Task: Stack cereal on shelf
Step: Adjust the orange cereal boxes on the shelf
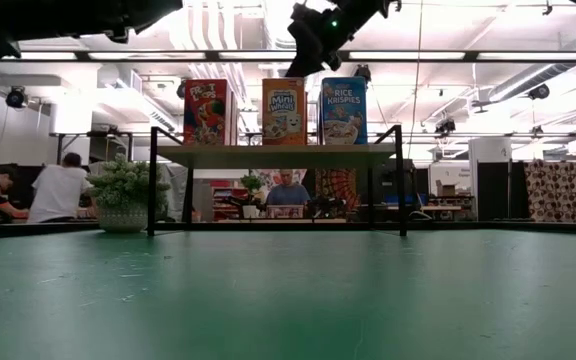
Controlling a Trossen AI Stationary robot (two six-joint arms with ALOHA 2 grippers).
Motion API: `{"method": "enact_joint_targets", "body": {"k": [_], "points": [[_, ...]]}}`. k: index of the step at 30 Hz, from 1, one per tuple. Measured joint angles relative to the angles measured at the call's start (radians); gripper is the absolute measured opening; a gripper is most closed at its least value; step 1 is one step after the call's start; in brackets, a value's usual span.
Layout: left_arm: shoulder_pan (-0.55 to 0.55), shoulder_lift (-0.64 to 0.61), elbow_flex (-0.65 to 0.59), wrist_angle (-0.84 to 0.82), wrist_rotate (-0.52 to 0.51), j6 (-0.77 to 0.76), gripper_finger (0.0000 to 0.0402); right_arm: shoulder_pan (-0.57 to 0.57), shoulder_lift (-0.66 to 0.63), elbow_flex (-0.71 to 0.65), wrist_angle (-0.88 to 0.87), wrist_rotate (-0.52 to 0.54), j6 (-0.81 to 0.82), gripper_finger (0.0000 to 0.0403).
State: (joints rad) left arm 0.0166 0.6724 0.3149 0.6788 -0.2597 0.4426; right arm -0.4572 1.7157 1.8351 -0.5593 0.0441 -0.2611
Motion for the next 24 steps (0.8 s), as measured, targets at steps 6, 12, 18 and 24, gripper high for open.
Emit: {"method": "enact_joint_targets", "body": {"k": [6, 12, 18, 24], "points": [[0.0, -0.044, 0.001, -0.04, -0.038, 0.013, 0.0, 0.001, 0.0, -0.015, -0.004, 0.0, 0.014, 0.0009], [0.0, -0.066, 0.001, -0.062, -0.038, 0.013, 0.0, 0.001, 0.0, -0.036, 0.004, 0.0, 0.035, 0.0009], [0.0, -0.066, 0.001, -0.063, -0.039, 0.013, 0.0, 0.001, 0.0, -0.072, 0.054, -0.001, 0.043, 0.0009], [0.0, -0.066, 0.001, -0.063, -0.038, 0.013, 0.0, 0.01, 0.0, -0.075, 0.083, -0.029, 0.055, 0.0009]]}}
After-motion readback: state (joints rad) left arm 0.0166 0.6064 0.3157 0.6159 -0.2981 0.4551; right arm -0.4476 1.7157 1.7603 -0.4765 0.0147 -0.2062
